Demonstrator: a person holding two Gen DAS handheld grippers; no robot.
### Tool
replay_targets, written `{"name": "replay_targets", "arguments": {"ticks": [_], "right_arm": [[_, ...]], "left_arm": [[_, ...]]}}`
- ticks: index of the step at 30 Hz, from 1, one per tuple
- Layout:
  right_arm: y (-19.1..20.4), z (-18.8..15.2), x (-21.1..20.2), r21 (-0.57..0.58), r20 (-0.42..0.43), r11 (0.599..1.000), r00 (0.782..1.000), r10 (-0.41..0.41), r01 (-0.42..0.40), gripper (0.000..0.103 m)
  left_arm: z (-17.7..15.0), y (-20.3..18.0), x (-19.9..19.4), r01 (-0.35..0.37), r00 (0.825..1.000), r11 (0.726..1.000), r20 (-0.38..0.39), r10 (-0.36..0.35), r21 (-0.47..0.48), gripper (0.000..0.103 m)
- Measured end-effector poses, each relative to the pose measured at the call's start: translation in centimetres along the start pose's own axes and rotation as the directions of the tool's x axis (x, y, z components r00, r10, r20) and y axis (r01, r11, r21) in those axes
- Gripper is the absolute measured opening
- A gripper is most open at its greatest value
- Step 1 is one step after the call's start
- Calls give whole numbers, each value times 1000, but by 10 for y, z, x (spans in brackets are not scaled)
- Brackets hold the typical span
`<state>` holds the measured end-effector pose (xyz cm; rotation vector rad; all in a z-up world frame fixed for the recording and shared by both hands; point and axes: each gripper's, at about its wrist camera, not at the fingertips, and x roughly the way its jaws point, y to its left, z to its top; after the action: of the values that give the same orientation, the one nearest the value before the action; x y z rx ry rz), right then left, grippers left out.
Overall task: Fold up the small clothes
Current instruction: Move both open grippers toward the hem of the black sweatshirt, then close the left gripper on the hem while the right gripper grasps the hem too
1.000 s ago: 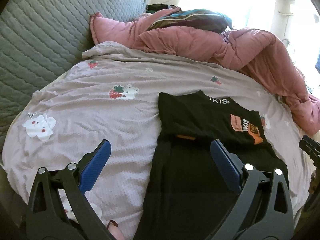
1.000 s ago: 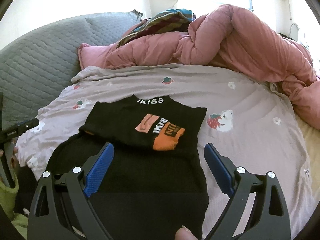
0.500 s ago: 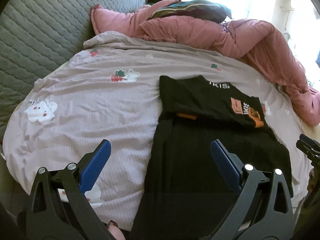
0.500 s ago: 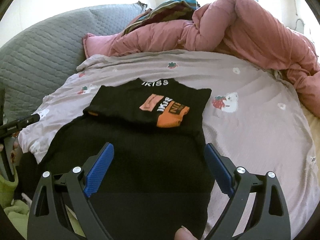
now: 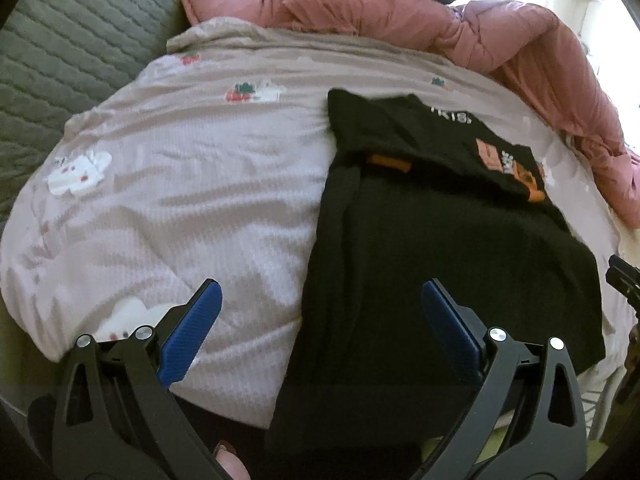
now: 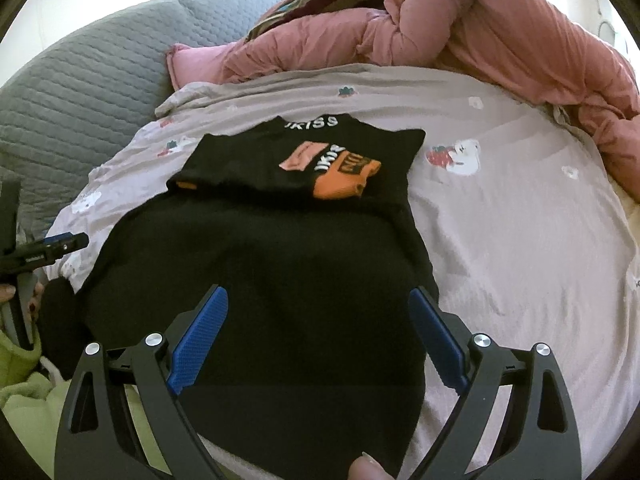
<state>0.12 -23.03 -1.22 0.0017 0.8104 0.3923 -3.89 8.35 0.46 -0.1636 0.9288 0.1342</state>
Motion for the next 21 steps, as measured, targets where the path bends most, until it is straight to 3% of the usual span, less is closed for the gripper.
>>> {"name": "replay_targets", "arguments": {"ticks": [12, 16, 21], "right_arm": [[-3, -12, 0, 5, -31, 1000, 1000, 6, -6, 91], [-5, -17, -3, 8, -43, 1000, 999, -5, 5, 91], [-8, -25, -5, 15, -53, 1000, 999, -9, 10, 91]], "left_arm": [[-15, 2, 9, 47, 997, 999, -56, -47, 1, 93], [-19, 6, 15, 62, 994, 998, -83, -64, -20, 79], [-25, 16, 29, 78, 987, 994, -132, -87, -73, 70]]}}
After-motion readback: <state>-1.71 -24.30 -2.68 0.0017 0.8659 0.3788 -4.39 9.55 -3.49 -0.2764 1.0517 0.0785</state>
